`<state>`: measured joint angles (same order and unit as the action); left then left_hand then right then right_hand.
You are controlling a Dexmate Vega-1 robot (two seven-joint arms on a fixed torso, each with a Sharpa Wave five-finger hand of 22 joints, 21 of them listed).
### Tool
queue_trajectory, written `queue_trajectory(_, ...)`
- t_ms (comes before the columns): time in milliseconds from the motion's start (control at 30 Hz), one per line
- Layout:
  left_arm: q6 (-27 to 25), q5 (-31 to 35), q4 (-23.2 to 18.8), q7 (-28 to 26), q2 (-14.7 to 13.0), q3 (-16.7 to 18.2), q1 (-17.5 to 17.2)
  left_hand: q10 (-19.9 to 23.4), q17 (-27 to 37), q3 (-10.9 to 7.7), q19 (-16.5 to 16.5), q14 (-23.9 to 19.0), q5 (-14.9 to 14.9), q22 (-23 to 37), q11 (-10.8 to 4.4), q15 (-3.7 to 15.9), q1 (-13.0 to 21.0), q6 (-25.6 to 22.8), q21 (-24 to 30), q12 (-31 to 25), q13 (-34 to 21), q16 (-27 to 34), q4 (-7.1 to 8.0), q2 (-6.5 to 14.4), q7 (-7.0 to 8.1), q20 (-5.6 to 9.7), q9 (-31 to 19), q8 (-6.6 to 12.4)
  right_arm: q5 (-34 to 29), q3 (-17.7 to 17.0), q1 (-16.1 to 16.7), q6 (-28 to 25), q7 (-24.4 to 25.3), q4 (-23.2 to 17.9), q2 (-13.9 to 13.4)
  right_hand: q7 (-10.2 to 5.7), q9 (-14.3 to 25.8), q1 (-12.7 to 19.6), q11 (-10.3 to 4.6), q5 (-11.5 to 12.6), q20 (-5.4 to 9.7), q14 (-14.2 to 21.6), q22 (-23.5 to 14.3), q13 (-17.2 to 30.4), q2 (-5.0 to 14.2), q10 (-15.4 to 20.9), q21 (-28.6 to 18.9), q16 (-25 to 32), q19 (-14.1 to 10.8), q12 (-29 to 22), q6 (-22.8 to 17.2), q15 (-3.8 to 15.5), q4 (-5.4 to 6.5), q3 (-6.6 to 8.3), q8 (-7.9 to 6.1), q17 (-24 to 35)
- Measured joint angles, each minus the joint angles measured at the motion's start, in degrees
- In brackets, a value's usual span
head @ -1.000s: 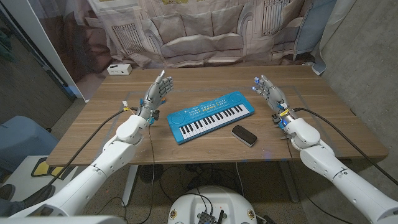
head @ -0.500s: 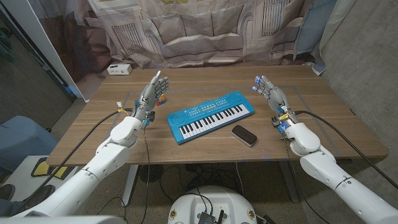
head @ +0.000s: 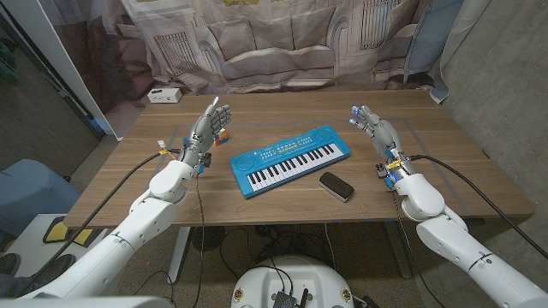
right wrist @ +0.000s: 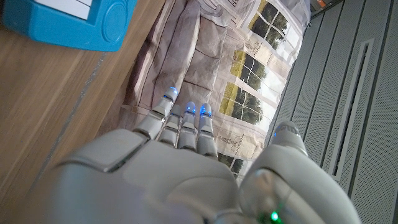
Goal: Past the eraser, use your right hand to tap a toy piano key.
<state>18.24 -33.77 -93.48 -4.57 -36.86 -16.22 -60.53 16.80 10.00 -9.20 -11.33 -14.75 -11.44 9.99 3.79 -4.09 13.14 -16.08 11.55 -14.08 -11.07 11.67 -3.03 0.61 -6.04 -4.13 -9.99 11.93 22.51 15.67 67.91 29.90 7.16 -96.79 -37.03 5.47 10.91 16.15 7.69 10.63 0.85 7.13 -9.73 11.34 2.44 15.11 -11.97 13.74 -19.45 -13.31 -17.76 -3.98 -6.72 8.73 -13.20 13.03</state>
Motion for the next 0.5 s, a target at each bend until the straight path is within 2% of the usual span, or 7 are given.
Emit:
queue_trajectory(100, 0.06, 0.00, 0.02, 0.19, 0.01, 0.00, 0.01, 0.02, 0.00, 0.00, 0.00, -0.02, 0.00, 0.00, -0.02, 0.02, 0.00, -0.37, 0.00, 0.00, 0.00, 0.00, 0.00, 0.00, 0.08, 0.00, 0.00, 0.00, -0.52, -0.24, 0.72, 0.00, 0.37, -0.70, -0.16, 0.48, 0.00, 0.00, -0.09, 0.00, 0.10, -0.62, 0.00, 0.00, 0.00, -0.72, 0.33, 0.00, 0.10, 0.46, 0.48, 0.00, 0.00, 0.00, 0.38, 0.00)
queue_trajectory(500, 0.50, 0.17, 0.66, 1.01, 0.13, -0.44, 0.47, 0.72, 0.00, -0.04, 0.00, -0.30, 0.00, 0.00, -0.11, 0.31, 0.30, -0.61, 0.00, 0.00, 0.00, -0.24, -0.03, 0.31, 0.01, 0.00, 0.00, 0.00, -5.22, -1.08, 3.46, -1.11, 3.32, -3.70, -0.79, 0.26, 0.00, 0.00, -0.01, 0.00, 0.09, -0.61, 0.00, -0.01, 0.00, -0.80, 0.32, -0.44, 0.10, 0.49, 0.69, 0.00, -0.24, 0.24, 0.82, 0.01)
